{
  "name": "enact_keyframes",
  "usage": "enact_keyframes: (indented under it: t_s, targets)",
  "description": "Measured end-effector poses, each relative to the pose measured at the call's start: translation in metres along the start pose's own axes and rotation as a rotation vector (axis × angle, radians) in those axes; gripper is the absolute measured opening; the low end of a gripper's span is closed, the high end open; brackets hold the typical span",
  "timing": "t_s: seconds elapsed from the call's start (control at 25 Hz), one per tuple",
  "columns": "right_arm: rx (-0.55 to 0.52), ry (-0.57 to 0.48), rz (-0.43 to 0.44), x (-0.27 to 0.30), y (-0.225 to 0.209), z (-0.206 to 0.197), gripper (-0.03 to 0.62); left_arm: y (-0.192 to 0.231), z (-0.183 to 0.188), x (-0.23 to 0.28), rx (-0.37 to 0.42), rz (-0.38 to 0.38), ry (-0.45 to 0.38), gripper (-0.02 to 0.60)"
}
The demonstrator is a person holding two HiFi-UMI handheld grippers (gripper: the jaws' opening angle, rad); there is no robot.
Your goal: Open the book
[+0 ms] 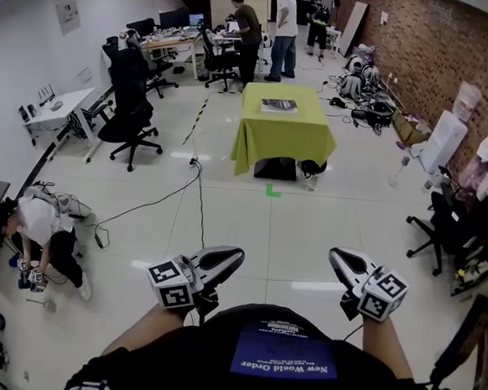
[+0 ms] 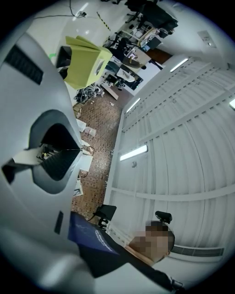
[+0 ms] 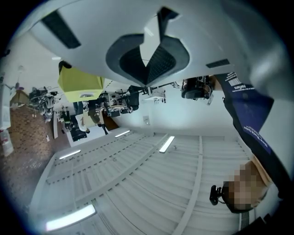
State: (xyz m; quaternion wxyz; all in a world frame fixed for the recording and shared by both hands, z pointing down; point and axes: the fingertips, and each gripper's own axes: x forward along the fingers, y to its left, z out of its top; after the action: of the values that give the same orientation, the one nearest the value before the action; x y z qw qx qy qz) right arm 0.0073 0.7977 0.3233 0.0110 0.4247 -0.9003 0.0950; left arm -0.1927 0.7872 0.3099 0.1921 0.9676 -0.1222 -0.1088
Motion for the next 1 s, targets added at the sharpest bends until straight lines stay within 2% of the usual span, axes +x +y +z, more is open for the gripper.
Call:
enact_keyframes:
  t_s: [0.24, 0.44, 0.56, 0.72, 0.88, 1.0]
  targets:
    - [-0.009, 0.042, 0.03, 0.082, -0.009, 0.003, -0.014, 0.078, 0.035, -0.012, -0.008, 0.0, -0.012, 0.008]
    - [-0.003, 0.074, 0.046, 0.122, -0.054, 0.005, -0.014, 0.131, 0.04, 0.004, -0.044, 0.013, -0.019, 0.008]
    - [-0.014, 0.071, 0.076, 0.136, -0.096, 0.008, -0.014, 0.157, 0.046, 0.035, -0.038, 0.031, -0.03, 0.008]
    - [-0.018, 0.056, 0.148, 0.166, -0.162, 0.027, -0.014, 0.194, 0.074, 0.093, 0.02, 0.062, -0.055, 0.008]
    - [-0.038, 0.102, 0.224, 0.183, -0.221, 0.038, -0.014, 0.22, 0.09, 0.152, 0.027, 0.087, -0.074, 0.008]
    - [-0.066, 0.088, 0.261, 0.196, -0.268, 0.048, -0.014, 0.245, 0.096, 0.194, 0.023, 0.102, -0.09, 0.008]
